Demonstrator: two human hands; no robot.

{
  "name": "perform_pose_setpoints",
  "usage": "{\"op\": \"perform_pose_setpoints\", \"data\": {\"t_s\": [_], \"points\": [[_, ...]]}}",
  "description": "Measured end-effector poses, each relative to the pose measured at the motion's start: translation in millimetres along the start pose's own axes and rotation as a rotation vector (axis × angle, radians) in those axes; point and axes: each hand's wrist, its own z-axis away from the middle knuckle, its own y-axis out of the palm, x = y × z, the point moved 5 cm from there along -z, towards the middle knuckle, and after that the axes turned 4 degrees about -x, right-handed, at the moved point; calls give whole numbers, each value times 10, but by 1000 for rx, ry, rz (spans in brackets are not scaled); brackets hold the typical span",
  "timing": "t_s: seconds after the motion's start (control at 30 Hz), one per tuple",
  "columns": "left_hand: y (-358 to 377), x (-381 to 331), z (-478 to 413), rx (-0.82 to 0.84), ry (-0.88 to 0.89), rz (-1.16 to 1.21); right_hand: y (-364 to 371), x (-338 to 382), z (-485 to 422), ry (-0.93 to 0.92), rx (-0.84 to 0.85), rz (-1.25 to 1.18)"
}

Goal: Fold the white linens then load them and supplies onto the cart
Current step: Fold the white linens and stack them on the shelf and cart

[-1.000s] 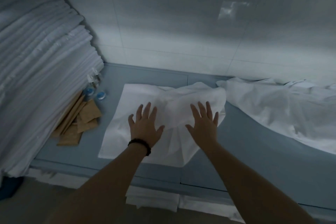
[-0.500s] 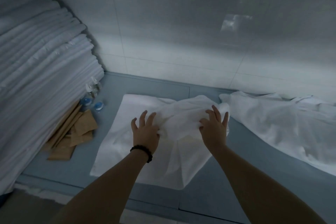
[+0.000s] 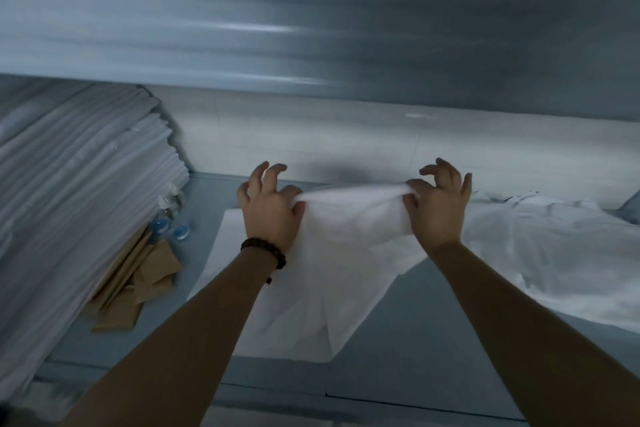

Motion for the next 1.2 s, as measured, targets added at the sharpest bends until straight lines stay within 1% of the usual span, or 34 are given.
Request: {"op": "perform_pose_setpoints", "data": {"t_s": [0.2,0.4,0.53,0.63,0.83,0.97,1.1,1.2], "points": [[-229,-445,-97,-66,73,92,-616,-226,3,41,-119,-11],[-196,-1027,-5,5,130,245,-1076,-675,242,173,-200,5],[-78,-1522,144,55,143,327,-1318,-1103,395,255,-200,44],[40,-1902,279,77,139,366,-1473,-1441,450,283,-198,40],[273,-2629,475,65,118,378,-1760,-2100,515,240,-197,20],[403,-3083,595,69,115,402,-1938,-2512,584,248,-192,14],[578,-3445,732,120,120,414,-2030,-2823,706,263,-208,20],[760,-3537,871,197,131,386,-1948,-3002,861,273,-163,29]]}}
